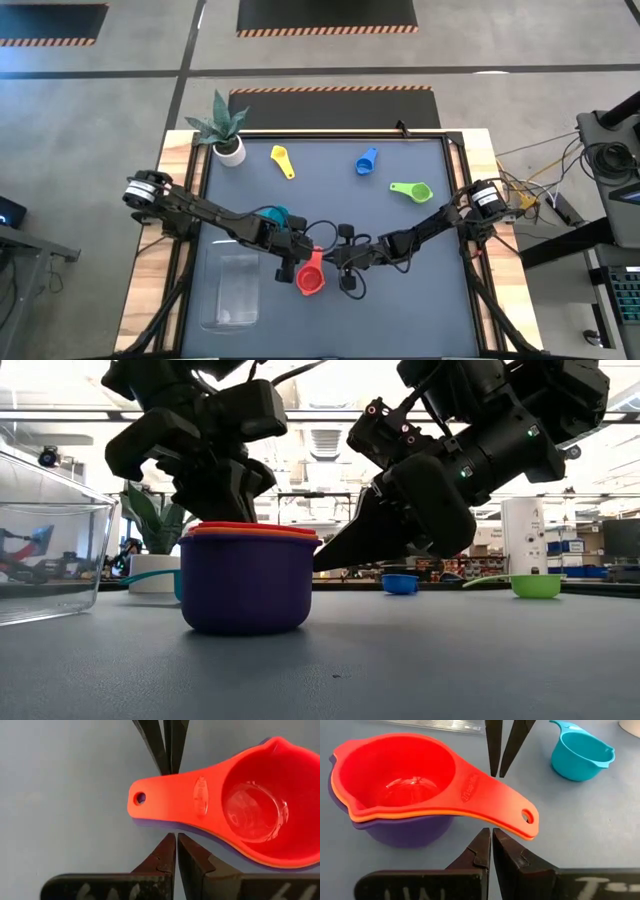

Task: Nest measuring cups in basket
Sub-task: Stack the red measuring cup on top of the orange cup, then stack the light blue measuring cup on top of the red measuring cup

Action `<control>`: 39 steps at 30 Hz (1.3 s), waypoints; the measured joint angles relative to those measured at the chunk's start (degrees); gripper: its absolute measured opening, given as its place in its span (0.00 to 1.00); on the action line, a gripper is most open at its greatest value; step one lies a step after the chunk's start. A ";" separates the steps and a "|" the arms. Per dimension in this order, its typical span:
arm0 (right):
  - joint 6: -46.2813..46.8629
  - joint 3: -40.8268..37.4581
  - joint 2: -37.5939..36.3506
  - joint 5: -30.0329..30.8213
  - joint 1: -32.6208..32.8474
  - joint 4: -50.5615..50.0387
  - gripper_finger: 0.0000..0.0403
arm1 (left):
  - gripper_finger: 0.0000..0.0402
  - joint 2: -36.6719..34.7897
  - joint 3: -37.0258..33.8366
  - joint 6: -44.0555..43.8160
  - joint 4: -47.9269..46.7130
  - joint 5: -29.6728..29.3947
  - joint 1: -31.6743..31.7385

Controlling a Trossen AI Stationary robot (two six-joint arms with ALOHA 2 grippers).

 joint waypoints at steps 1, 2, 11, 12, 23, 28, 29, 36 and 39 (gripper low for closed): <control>0.12 0.00 0.00 -0.01 0.00 -0.06 0.02 | 0.00 0.02 0.00 -0.02 -0.10 0.00 0.00; 0.38 0.00 -0.01 -0.01 0.01 -0.15 0.02 | 0.00 -0.02 0.00 -0.04 -0.57 0.00 0.00; 2.41 0.00 -3.46 0.00 0.15 -6.31 0.02 | 0.00 -3.77 -0.02 -0.03 -3.57 -1.43 -0.20; 2.51 0.00 -4.30 -0.02 0.15 -7.53 0.02 | 0.00 -4.62 -0.02 0.01 -3.89 -1.87 -0.27; 10.81 0.02 -18.33 2.31 -0.13 -24.70 0.02 | 0.00 -18.97 -0.05 8.47 -3.85 -6.51 -1.29; 12.66 0.02 -24.31 4.49 -0.37 -28.18 0.02 | 0.00 -25.56 -0.18 12.96 0.47 -6.69 -1.29; 12.98 0.02 -25.21 5.16 -0.37 -28.43 0.02 | 0.00 -26.40 -0.26 13.57 0.86 -6.70 -1.27; 15.48 0.02 -30.12 6.19 -0.39 -29.67 0.02 | 0.00 -30.18 -1.13 16.75 1.94 -10.31 -1.27; 15.90 0.02 -30.86 6.19 -0.48 -29.50 0.02 | 0.00 -31.95 -3.72 17.57 5.30 -10.97 -1.23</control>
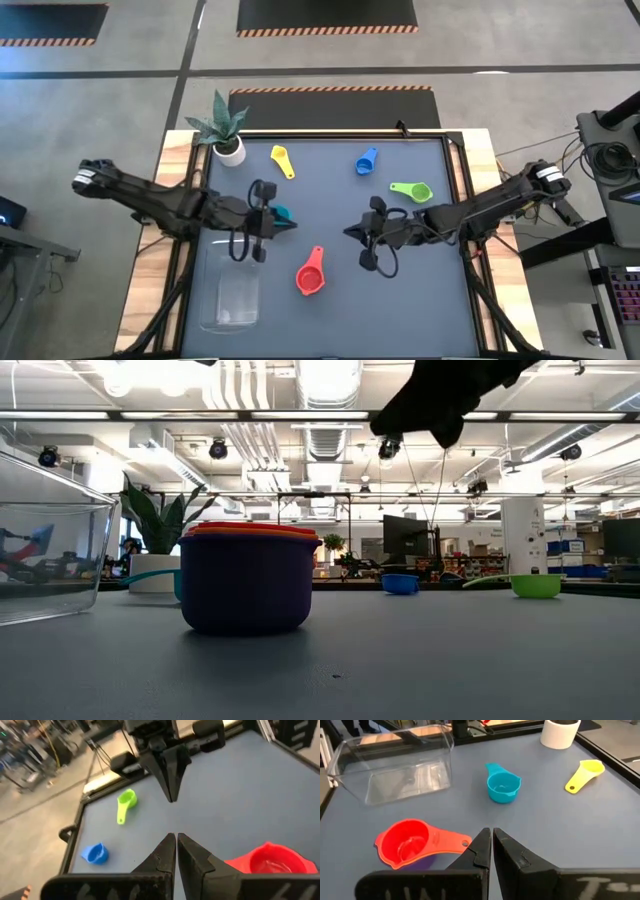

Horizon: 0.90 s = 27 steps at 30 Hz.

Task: Nest measuring cups in basket
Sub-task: Stack the light blue measuring cup on top of the red measuring cup

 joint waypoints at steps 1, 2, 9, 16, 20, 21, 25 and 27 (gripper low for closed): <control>0.01 0.00 0.00 -0.02 -0.05 0.28 0.02 | 0.00 -0.86 -1.52 0.38 1.71 -0.02 -0.01; 0.10 0.00 0.01 -0.08 -0.17 0.40 0.02 | 0.00 -1.75 -3.08 0.67 3.54 -0.04 -0.01; 0.60 1.64 2.43 -1.34 -2.50 0.70 0.02 | 0.00 -8.92 -10.76 3.35 12.94 -0.21 0.00; -0.99 8.09 6.28 -3.19 -5.45 -6.47 0.02 | 0.00 -15.10 -13.75 3.11 13.92 -3.60 0.05; -2.54 12.56 8.89 -3.66 -6.86 -10.60 0.02 | 0.00 -17.27 -14.59 3.02 13.84 -5.62 0.05; -3.37 13.88 9.65 -4.06 -7.18 -10.61 0.02 | 0.00 -17.60 -14.68 3.01 13.74 -5.67 0.05; -6.64 18.88 13.70 -6.72 -8.69 -12.62 0.02 | 0.00 -18.72 -14.83 3.22 13.27 -5.97 0.05; -8.53 21.40 16.00 -8.20 -9.59 -13.44 0.02 | 0.00 -19.10 -14.75 3.24 13.57 -6.03 0.05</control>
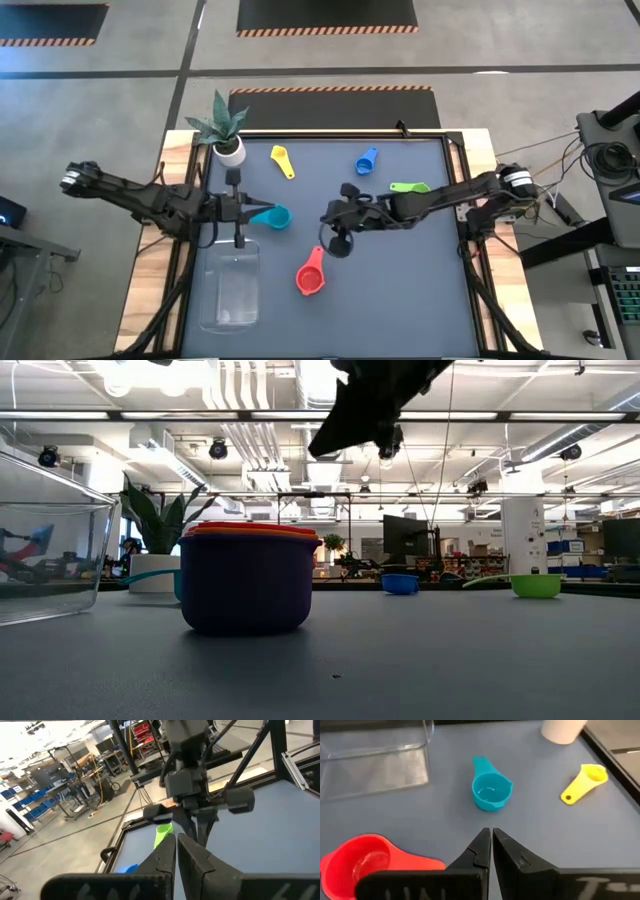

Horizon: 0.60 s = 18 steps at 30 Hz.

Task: Nest measuring cups in basket
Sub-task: Stack the light blue measuring cup on top of the red measuring cup

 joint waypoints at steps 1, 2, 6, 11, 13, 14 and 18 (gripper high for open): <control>-0.99 1.51 1.22 -1.17 -0.48 0.12 0.02 | 0.00 -0.32 -0.06 0.00 -0.61 0.02 0.00; -1.71 2.98 2.40 -2.27 -1.01 0.40 0.02 | 0.00 -0.36 -0.11 0.00 -0.51 0.00 0.00; -4.78 8.96 7.98 -5.97 -3.05 -0.83 0.02 | 0.00 -0.80 -0.07 0.00 -0.85 0.00 0.00; -8.78 15.90 14.47 -11.56 -5.57 -1.35 0.02 | 0.00 -0.99 -0.07 0.00 -0.67 0.02 -0.01; -10.17 18.61 17.10 -13.74 -6.59 -1.28 0.02 | 0.00 -1.08 -0.07 0.00 -0.91 0.02 -0.02; -10.78 19.77 18.27 -14.60 -7.06 -1.17 0.02 | 0.00 -1.00 -0.07 0.00 -0.82 0.02 -0.02; -13.41 24.27 22.95 -16.84 -9.01 -1.34 0.02 | 0.00 -1.01 -0.07 0.00 -0.81 0.02 -0.02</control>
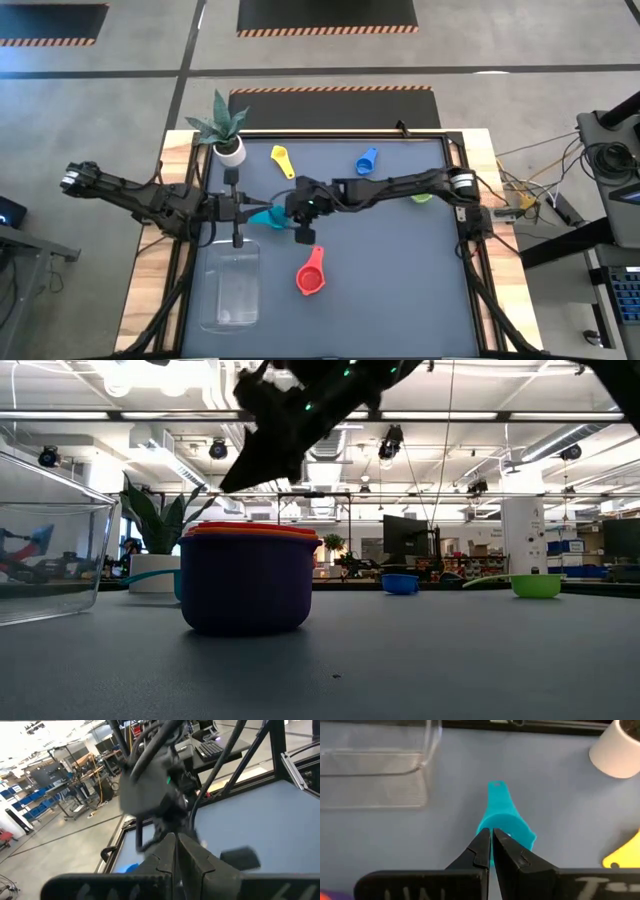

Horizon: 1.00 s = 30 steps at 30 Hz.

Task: Nest measuring cups in basket
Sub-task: Stack the light blue measuring cup on top of the red measuring cup

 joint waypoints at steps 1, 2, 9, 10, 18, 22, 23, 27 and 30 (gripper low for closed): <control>-0.62 1.20 1.28 -0.68 -0.45 -0.29 0.02 | 0.00 -0.01 0.00 -0.01 0.06 0.00 0.00; -1.09 2.45 2.46 -1.26 -0.90 -0.11 0.02 | 0.00 -0.06 0.00 0.00 -0.04 0.00 0.00; -3.65 9.41 10.50 -2.65 -3.37 -0.27 0.02 | 0.00 -0.04 0.00 0.00 -0.04 0.00 0.00; -3.76 10.34 11.44 -2.66 -3.62 -0.15 0.02 | 0.00 -0.04 0.00 0.00 -0.08 0.00 0.00; -3.36 18.12 19.11 -2.87 -4.29 -0.82 0.02 | 0.00 -0.04 0.00 0.00 -0.53 0.02 -0.04; -3.69 20.57 20.94 -4.31 -4.35 -0.75 0.03 | 0.00 -0.04 0.00 0.00 -0.59 0.01 -0.04; -3.73 20.76 21.06 -4.32 -4.35 -0.79 0.04 | 0.00 -0.04 0.00 0.00 -0.60 0.04 -0.04; -4.27 21.01 21.14 -4.31 -4.44 -0.77 0.11 | 0.00 -0.04 0.00 0.00 -0.74 0.03 -0.04; -5.44 21.01 21.14 -4.31 -4.57 -0.84 0.19 | 0.00 -0.04 0.00 0.00 -0.91 0.04 -0.04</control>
